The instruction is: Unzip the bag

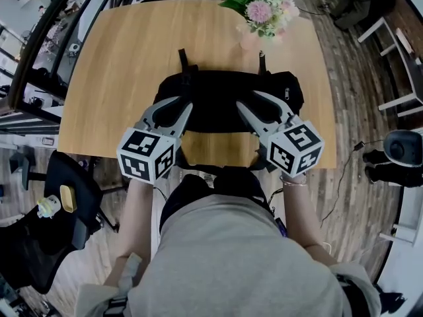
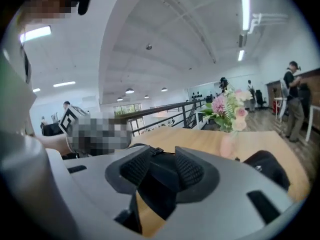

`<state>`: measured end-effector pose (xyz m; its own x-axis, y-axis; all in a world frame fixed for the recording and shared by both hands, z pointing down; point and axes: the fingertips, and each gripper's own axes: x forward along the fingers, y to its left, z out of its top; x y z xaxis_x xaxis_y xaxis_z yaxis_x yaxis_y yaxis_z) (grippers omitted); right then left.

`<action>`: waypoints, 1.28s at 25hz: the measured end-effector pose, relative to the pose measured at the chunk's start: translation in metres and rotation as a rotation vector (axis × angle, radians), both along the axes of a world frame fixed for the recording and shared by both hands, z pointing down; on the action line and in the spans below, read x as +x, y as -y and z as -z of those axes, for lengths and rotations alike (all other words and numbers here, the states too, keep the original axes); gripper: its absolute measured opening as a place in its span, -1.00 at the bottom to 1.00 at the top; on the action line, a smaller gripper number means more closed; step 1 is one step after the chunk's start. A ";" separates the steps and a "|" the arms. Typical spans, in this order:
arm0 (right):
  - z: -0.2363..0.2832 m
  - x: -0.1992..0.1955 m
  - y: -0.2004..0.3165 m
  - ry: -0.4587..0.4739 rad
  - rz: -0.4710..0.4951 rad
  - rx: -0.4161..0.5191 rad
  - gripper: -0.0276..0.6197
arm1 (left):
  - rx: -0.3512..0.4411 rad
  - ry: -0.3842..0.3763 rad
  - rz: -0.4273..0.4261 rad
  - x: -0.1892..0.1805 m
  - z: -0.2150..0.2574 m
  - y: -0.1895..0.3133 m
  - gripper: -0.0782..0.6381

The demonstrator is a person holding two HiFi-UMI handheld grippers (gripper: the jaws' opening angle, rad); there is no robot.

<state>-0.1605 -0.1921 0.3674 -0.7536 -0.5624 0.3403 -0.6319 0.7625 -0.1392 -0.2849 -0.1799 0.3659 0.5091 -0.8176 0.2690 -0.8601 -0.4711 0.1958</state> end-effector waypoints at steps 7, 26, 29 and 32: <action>-0.001 0.007 -0.013 0.107 -0.048 -0.083 -0.50 | -0.089 -0.163 -0.038 0.022 -0.007 -0.007 -0.60; -0.027 -0.005 -0.027 0.192 -0.048 -0.190 -0.90 | -0.174 -0.251 0.087 0.050 -0.033 -0.014 -0.71; -0.025 -0.011 -0.026 0.179 -0.032 -0.177 -0.90 | -0.167 -0.236 0.090 0.048 -0.031 -0.011 -0.71; -0.028 -0.014 -0.026 0.164 -0.033 -0.182 -0.90 | -0.166 -0.225 0.085 0.049 -0.032 -0.010 -0.72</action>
